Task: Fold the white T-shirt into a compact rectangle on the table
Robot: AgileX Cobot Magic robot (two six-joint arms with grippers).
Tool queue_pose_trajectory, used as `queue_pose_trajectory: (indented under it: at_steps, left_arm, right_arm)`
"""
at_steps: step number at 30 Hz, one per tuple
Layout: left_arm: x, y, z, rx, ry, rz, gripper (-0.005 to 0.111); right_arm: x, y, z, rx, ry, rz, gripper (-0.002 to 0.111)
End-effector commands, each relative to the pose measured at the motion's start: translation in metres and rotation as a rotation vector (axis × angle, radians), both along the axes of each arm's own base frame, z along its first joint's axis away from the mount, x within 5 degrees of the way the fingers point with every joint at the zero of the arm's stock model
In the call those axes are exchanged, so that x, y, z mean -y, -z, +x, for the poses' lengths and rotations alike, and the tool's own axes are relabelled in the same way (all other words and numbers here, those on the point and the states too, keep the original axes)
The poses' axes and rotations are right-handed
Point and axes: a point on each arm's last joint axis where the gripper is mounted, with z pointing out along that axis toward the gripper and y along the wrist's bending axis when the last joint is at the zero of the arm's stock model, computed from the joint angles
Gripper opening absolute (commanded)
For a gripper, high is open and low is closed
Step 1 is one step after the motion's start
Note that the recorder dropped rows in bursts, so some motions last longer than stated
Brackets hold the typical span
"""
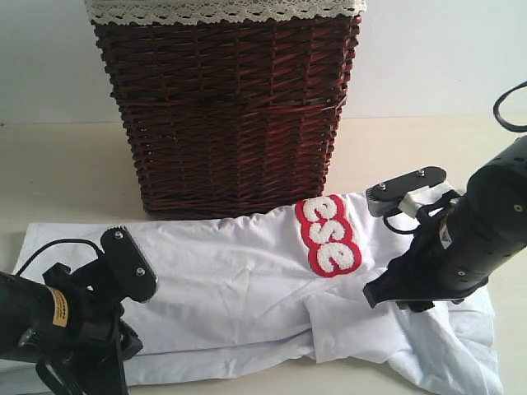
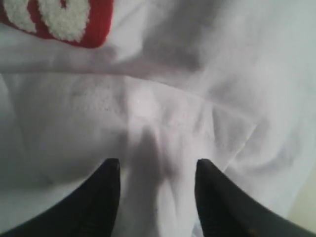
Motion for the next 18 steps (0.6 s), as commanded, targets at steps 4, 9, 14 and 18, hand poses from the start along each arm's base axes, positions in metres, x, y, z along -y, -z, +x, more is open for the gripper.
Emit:
queue_pose_trajectory:
  at_steps: [4,9,14,18]
  left_arm:
    - [0.005,0.012,0.005,0.023,-0.006,-0.021,0.012]
    - [0.005,0.019,0.006,0.013,-0.006,-0.013,0.012]
    - [0.006,0.026,0.007,0.011,-0.006,-0.01,0.012]
    - [0.007,0.026,0.008,0.015,-0.006,-0.013,0.012]
  right_arm:
    - [-0.002,0.027,0.007,-0.026,-0.005,-0.003,0.036]
    - [-0.003,0.026,0.009,-0.006,-0.009,0.008,0.0]
    - [-0.002,0.001,0.007,0.075,-0.006,0.033,0.0]
    - [-0.001,-0.026,0.004,0.167,-0.004,0.065,0.0]
